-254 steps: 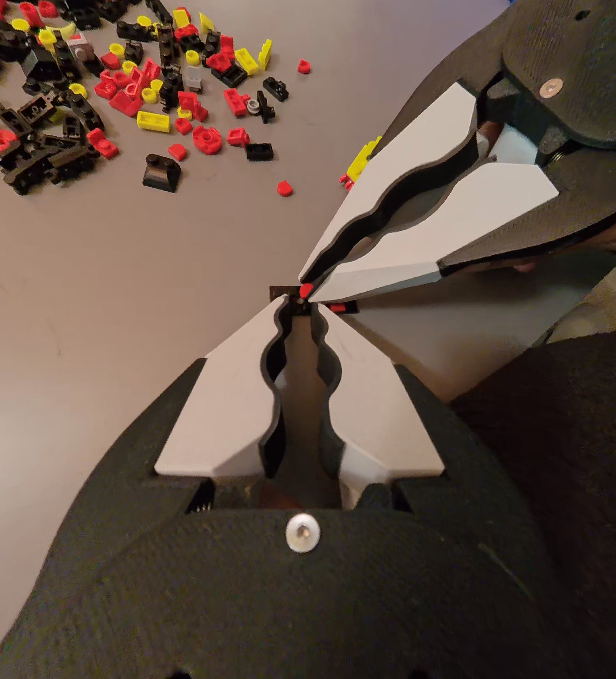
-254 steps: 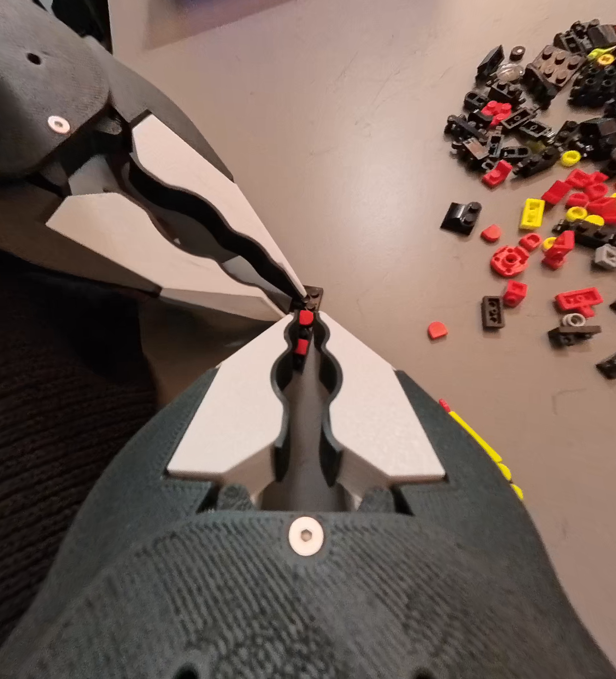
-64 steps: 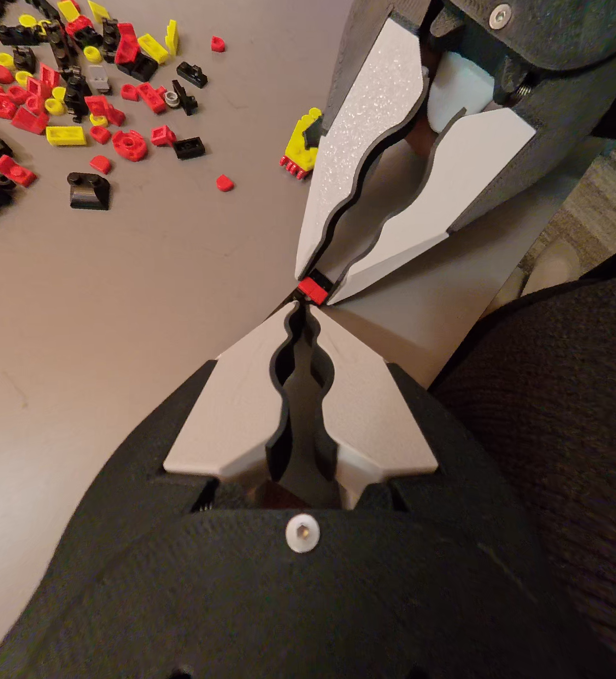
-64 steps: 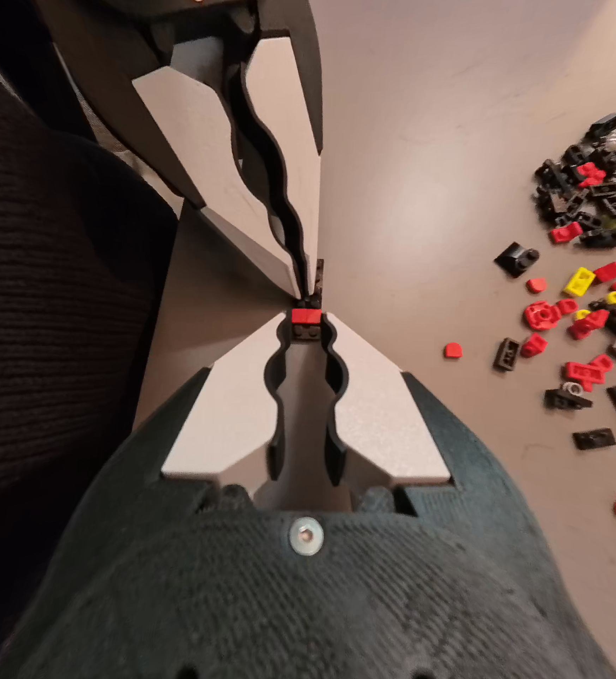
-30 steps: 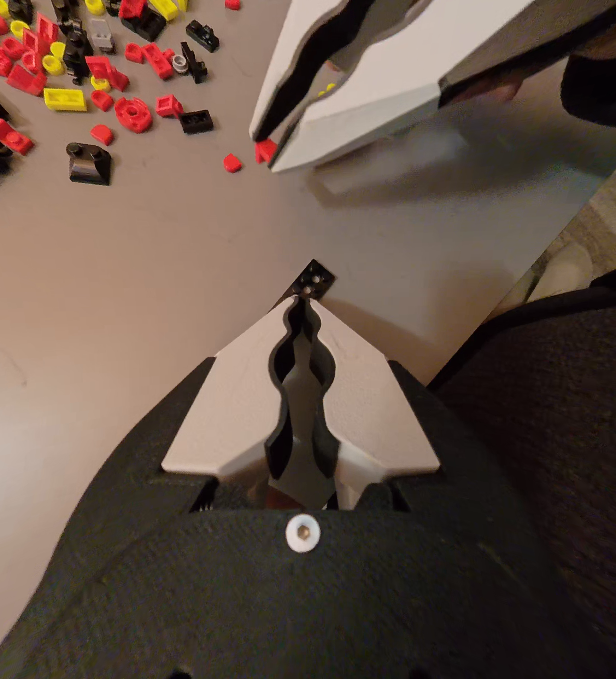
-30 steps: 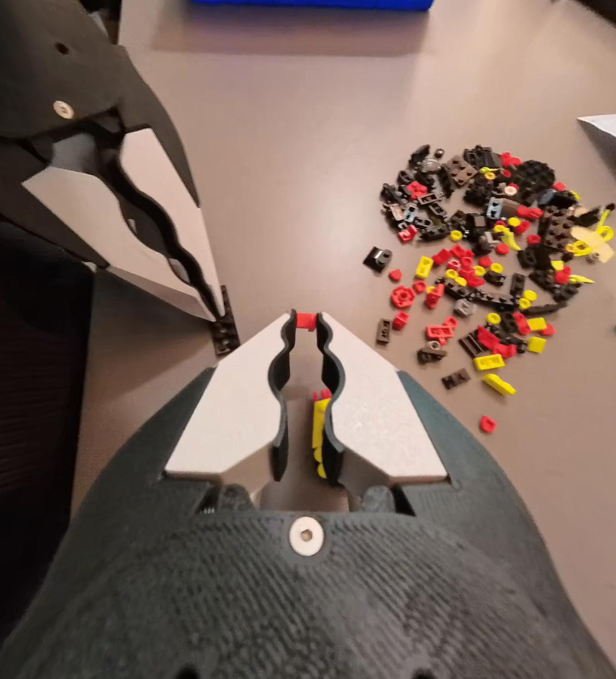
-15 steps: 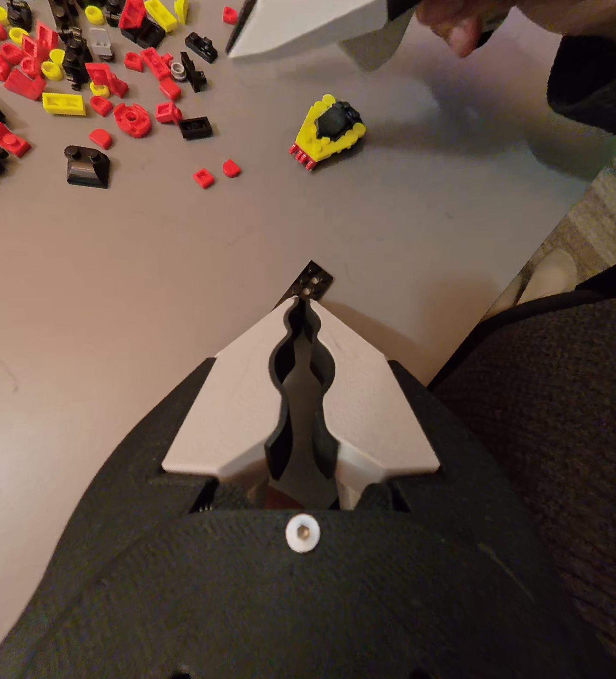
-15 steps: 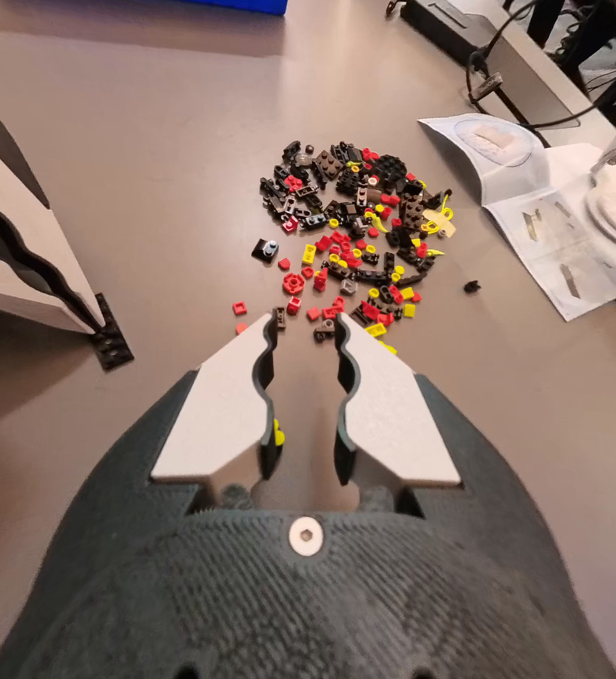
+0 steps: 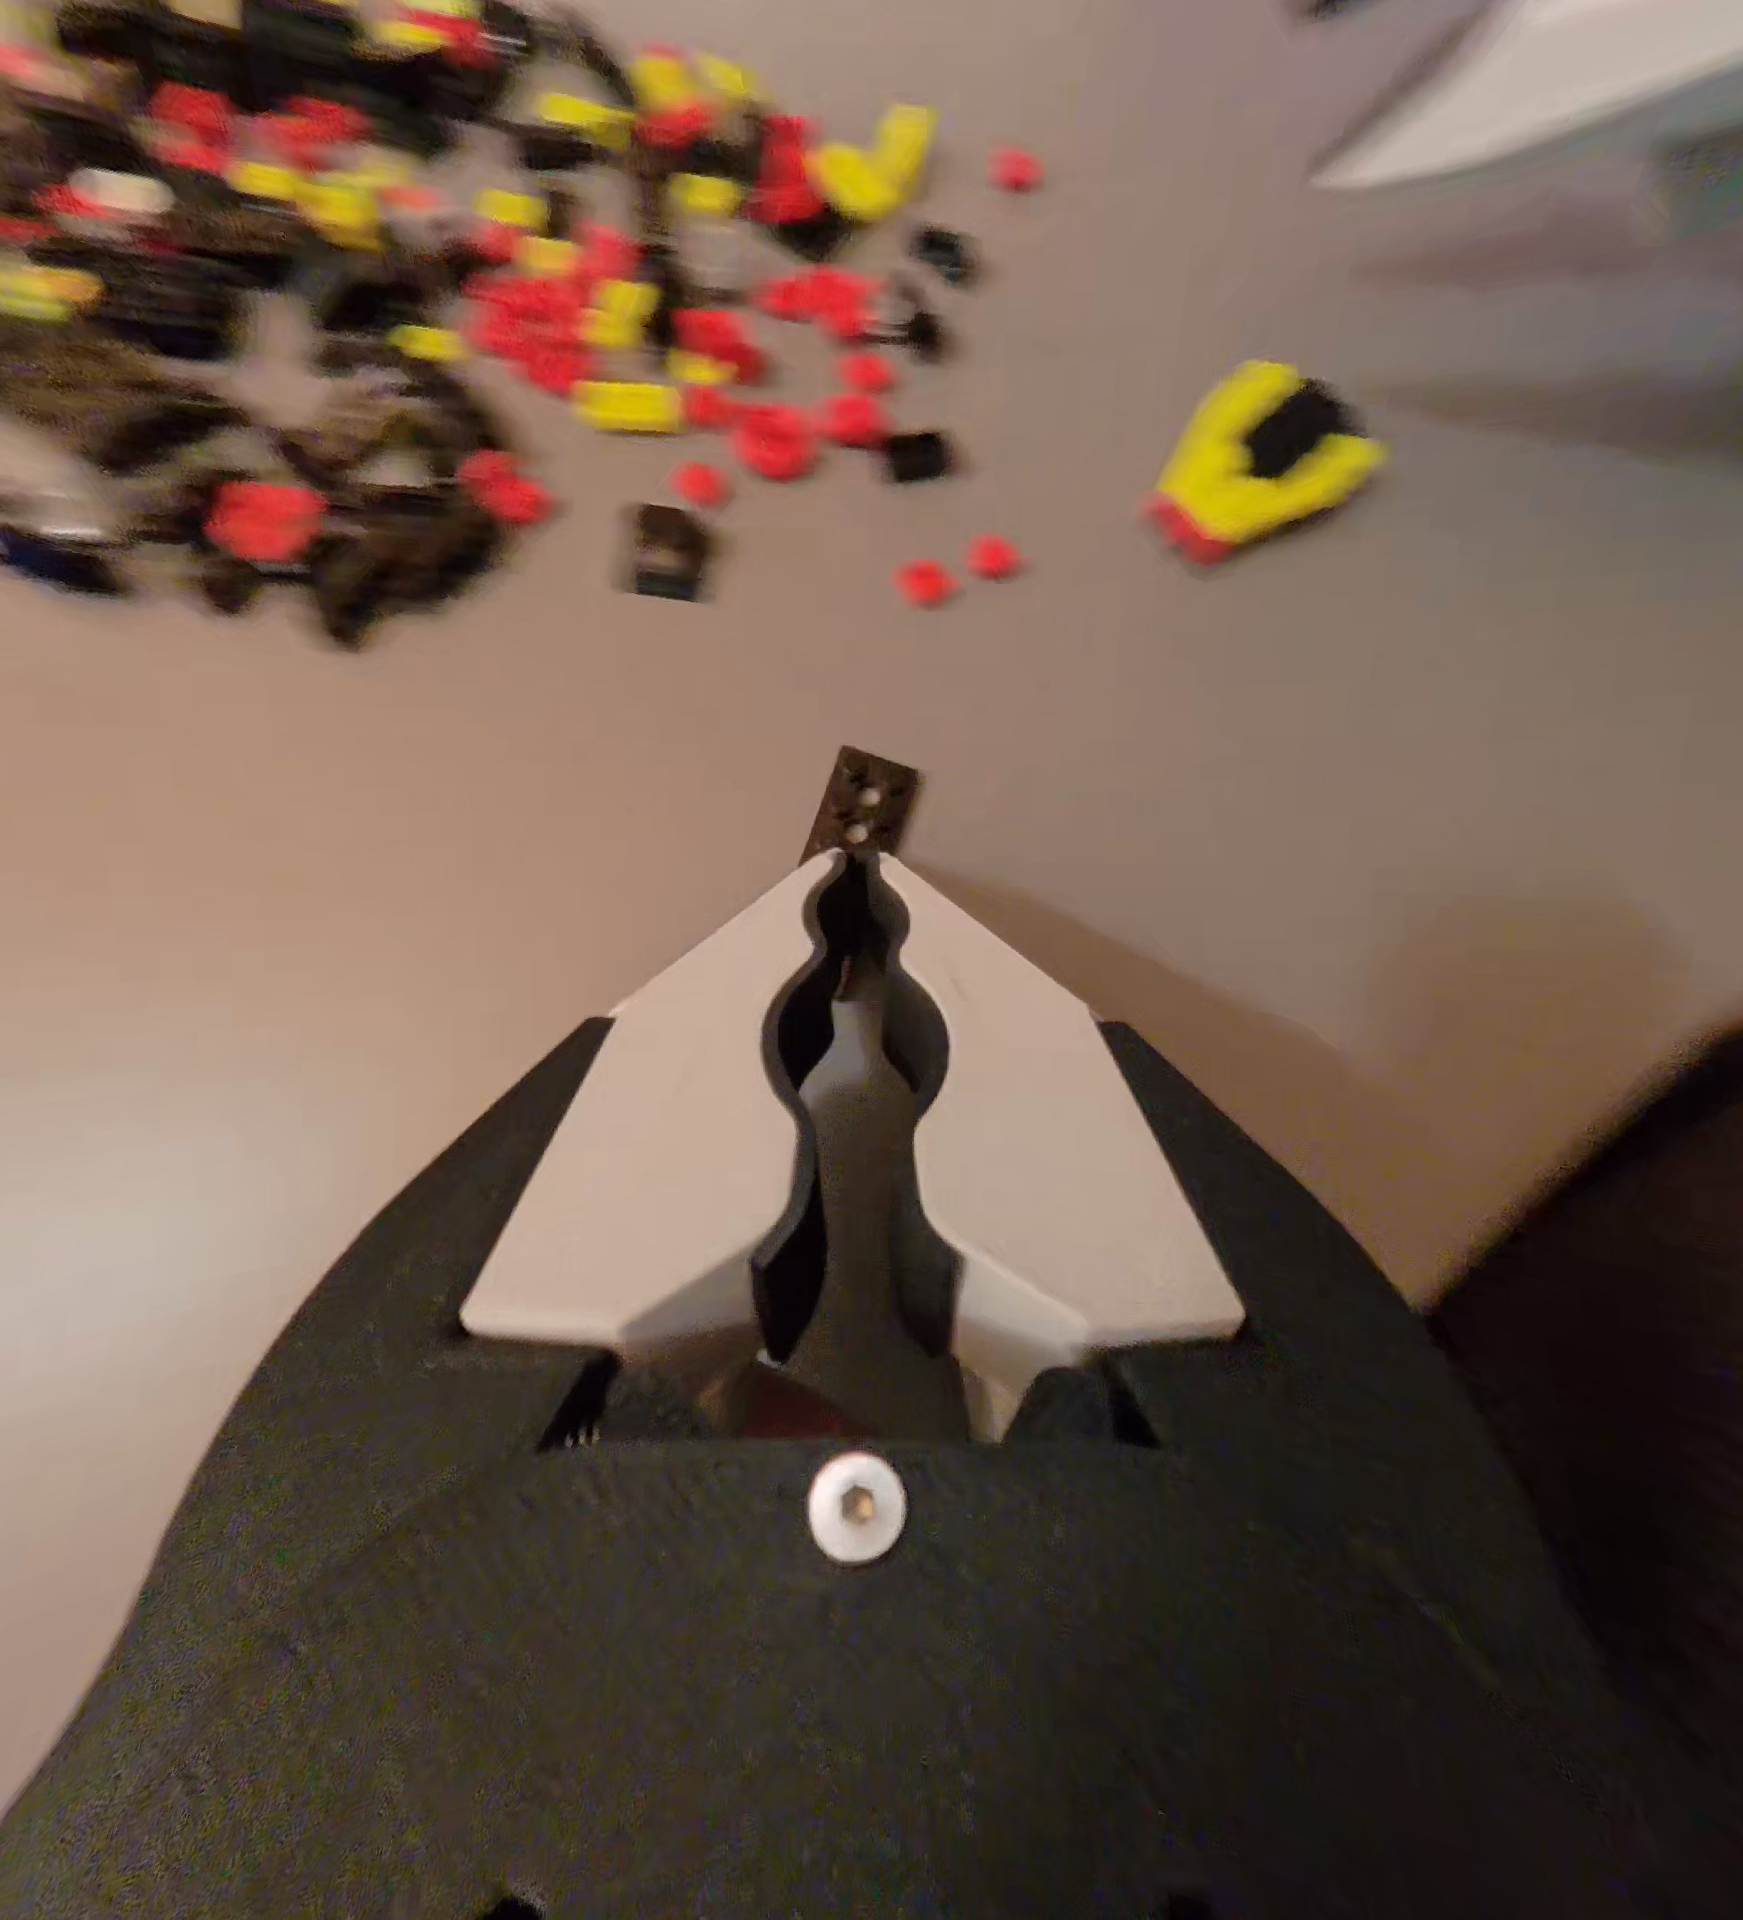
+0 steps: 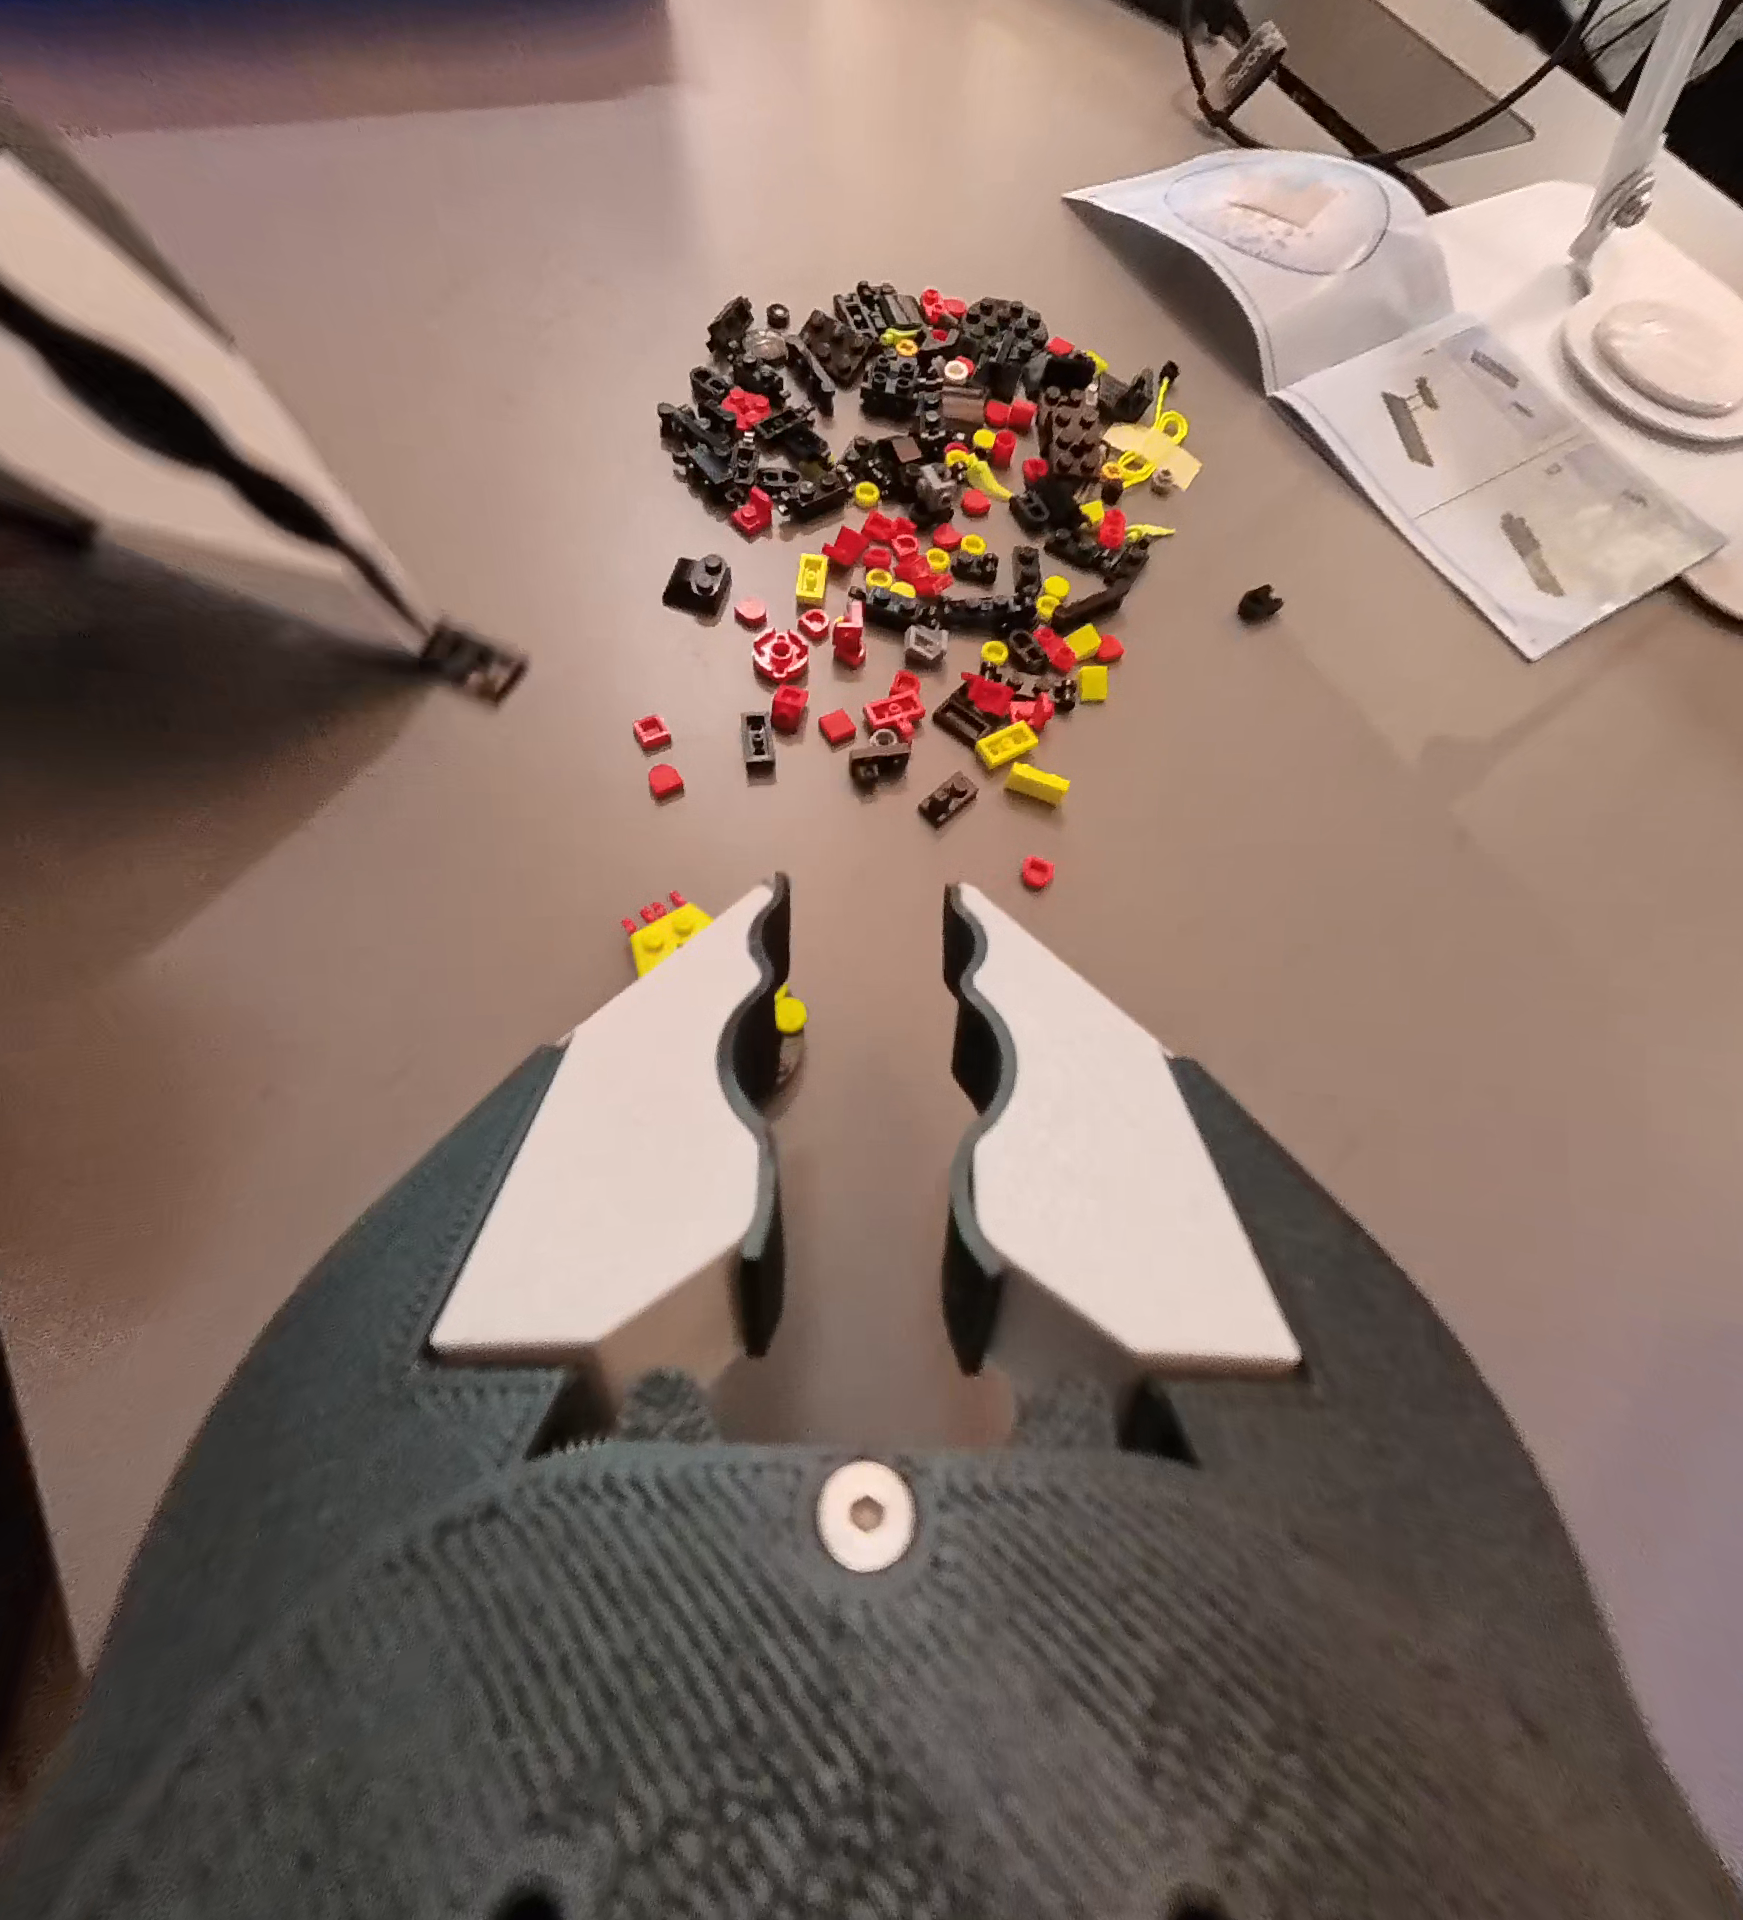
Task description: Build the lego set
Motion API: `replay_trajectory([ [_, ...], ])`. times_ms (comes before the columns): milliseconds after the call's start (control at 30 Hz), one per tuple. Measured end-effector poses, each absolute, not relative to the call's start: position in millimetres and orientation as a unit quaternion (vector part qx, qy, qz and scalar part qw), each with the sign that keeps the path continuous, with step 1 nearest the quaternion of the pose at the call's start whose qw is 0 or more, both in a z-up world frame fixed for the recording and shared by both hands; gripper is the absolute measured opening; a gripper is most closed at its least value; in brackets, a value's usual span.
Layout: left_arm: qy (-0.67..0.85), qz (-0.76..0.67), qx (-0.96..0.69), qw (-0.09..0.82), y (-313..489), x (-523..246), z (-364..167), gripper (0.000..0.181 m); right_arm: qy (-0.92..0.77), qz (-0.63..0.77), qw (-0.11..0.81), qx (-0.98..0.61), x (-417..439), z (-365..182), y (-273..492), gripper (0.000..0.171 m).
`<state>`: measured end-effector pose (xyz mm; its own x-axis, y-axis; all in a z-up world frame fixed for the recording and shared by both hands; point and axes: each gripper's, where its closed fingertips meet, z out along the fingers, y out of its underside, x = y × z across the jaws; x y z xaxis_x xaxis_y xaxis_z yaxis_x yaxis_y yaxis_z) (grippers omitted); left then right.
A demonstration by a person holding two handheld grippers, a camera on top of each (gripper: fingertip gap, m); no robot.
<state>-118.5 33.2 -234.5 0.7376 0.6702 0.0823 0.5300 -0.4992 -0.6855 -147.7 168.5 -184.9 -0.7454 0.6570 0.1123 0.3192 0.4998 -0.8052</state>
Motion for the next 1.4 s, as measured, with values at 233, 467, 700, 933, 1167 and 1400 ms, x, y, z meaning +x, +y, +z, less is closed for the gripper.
replay_trajectory([
  [233, -0.376, 0.152, -0.81, 0.424, 24.5, -155.1, -199.0, 0.025, -0.847, 0.39, 0.222, -0.284, -132.6, -190.4, 174.6, 0.027],
  [467, -0.406, 0.182, -0.803, 0.397, -16.4, -179.2, -203.5, 0.024, -0.853, 0.378, 0.233, -0.276, -128.0, -194.8, 177.5, 0.027],
  [700, -0.379, 0.076, -0.837, 0.387, -3.6, -148.5, -221.7, 0.027, -0.845, 0.399, 0.208, -0.287, -134.0, -194.2, 174.0, 0.027],
  [933, -0.365, 0.136, -0.856, 0.34, -12.7, -152.9, -235.2, 0.027, -0.842, 0.417, 0.181, -0.292, -136.9, -194.9, 165.6, 0.028],
  [1167, -0.376, 0.163, -0.846, 0.34, 7.1, -201.0, -232.1, 0.017, -0.842, 0.413, 0.18, -0.298, -128.2, -198.6, 166.4, 0.028],
  [1400, -0.348, 0.143, -0.811, 0.447, 38.9, -193.1, -194.4, 0.021, -0.846, 0.388, 0.208, -0.301, -114.5, -203.2, 178.0, 0.036],
])
